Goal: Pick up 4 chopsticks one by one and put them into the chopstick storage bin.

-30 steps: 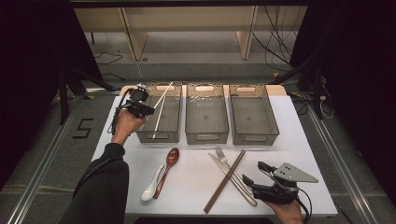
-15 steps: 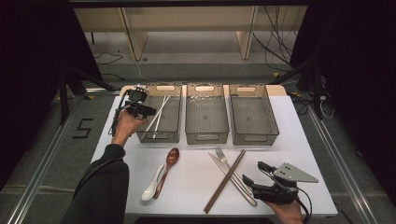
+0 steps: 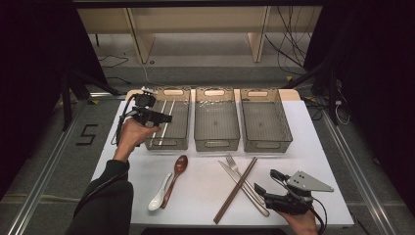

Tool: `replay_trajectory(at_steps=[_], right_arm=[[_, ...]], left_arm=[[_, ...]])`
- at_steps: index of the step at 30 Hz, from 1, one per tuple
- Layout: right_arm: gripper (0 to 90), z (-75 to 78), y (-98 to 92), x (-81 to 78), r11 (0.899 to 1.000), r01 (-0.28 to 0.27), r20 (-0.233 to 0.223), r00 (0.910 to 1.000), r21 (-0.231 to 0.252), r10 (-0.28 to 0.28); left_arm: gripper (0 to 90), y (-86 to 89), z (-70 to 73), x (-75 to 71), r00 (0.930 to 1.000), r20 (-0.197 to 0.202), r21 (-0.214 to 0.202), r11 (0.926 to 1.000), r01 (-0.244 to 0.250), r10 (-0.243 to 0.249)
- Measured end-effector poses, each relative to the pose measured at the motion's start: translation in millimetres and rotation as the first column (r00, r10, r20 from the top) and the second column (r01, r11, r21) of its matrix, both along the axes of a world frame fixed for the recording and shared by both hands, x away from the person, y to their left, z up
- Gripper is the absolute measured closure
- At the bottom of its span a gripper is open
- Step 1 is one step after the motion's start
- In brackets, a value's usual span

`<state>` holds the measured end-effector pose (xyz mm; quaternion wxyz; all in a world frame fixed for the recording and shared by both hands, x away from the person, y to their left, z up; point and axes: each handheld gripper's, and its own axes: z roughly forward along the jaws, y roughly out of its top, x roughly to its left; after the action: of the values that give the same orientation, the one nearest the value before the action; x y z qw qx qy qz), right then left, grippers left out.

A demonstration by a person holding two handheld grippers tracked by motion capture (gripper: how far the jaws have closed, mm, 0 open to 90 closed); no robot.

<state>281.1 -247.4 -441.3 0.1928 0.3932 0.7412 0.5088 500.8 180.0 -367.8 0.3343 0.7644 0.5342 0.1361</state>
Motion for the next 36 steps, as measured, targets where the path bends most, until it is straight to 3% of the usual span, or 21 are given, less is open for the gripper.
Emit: replay_trajectory(at_steps=[2, 10, 13, 19, 26, 30, 36], right_arm=[[24.2, 0.0, 0.1, 0.0, 1.000, 0.000, -0.001, 1.0000, -0.001, 0.000], [24.2, -0.2, 0.7, 0.1, 1.000, 0.001, 0.000, 1.0000, -0.005, -0.001], [24.2, -0.3, 0.8, 0.0, 1.000, 0.001, -0.002, 1.0000, -0.005, -0.001], [24.2, -0.3, 1.1, 0.0, 1.000, 0.001, -0.002, 1.0000, -0.005, -0.001], [24.2, -0.3, 1.3, 0.0, 1.000, 0.002, -0.003, 1.0000, -0.005, -0.002], [24.2, -0.1, 0.8, -0.1, 1.000, 0.002, -0.001, 1.0000, -0.005, -0.002], [24.2, 0.1, 0.3, -0.2, 1.000, 0.002, 0.000, 1.0000, -0.004, -0.002]], left_arm=[[28.4, -1.9, 1.9, -7.8, 1.0000, 0.005, -0.021, 0.9997, 0.007, -0.007], [24.9, -14.7, 0.7, -41.1, 0.9991, -0.002, -0.040, 0.9983, 0.043, -0.043], [24.4, -20.2, -0.1, -56.5, 0.9985, 0.009, -0.065, 0.9964, 0.054, -0.054], [23.7, -37.7, -5.3, -81.6, 0.9947, 0.023, -0.077, 0.9918, 0.102, -0.100], [22.1, -53.3, -14.9, -94.6, 0.9917, 0.017, -0.056, 0.9901, 0.128, -0.128], [21.9, -57.7, -22.1, -99.0, 0.9902, 0.010, -0.087, 0.9864, 0.140, -0.139], [21.5, -67.5, -29.3, -105.9, 0.9866, 0.001, -0.068, 0.9843, 0.163, -0.163]])
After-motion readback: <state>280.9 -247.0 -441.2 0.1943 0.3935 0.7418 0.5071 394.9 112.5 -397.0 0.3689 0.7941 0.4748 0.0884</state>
